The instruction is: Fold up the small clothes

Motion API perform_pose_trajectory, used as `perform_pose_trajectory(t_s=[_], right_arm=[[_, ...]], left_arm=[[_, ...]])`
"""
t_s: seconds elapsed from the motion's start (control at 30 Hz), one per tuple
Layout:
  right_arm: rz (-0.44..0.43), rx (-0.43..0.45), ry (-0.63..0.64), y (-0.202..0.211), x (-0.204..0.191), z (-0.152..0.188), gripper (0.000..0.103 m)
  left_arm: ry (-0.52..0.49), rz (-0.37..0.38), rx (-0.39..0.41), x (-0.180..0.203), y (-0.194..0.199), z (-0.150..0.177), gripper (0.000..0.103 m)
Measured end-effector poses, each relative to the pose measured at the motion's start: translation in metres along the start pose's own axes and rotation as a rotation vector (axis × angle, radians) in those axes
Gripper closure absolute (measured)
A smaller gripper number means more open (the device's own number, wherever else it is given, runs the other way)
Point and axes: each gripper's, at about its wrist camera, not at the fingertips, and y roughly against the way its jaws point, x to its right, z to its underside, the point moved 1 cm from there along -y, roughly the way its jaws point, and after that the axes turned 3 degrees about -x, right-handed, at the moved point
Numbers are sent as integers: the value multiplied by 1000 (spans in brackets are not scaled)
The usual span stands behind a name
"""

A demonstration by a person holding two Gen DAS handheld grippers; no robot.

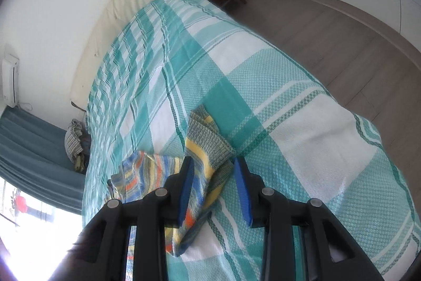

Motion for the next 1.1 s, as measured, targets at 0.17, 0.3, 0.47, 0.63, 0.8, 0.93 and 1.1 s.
perform_pose_trajectory(t_s=[0.17, 0.3, 0.47, 0.63, 0.8, 0.93, 1.1], right_arm=[[31, -94, -61, -9, -9, 2, 71], [30, -123, -40, -15, -18, 5, 71], [85, -98, -37, -24, -17, -3, 87], [140, -25, 28, -1, -21, 1, 100], [260, 95, 65, 61, -3, 37, 100], [309, 81, -21, 65, 33, 78, 100], [252, 92, -166, 56, 58, 110, 100]], left_arm=[[9, 3, -7, 0, -3, -2, 19], [-6, -10, -3, 2, -3, -2, 19], [6, 0, -9, 0, -3, -2, 18], [5, 2, -7, -1, -2, -2, 18], [5, 4, -4, -1, -3, -2, 18], [0, -1, -2, 0, -2, -1, 18], [0, -7, 0, -2, 1, 2, 18]])
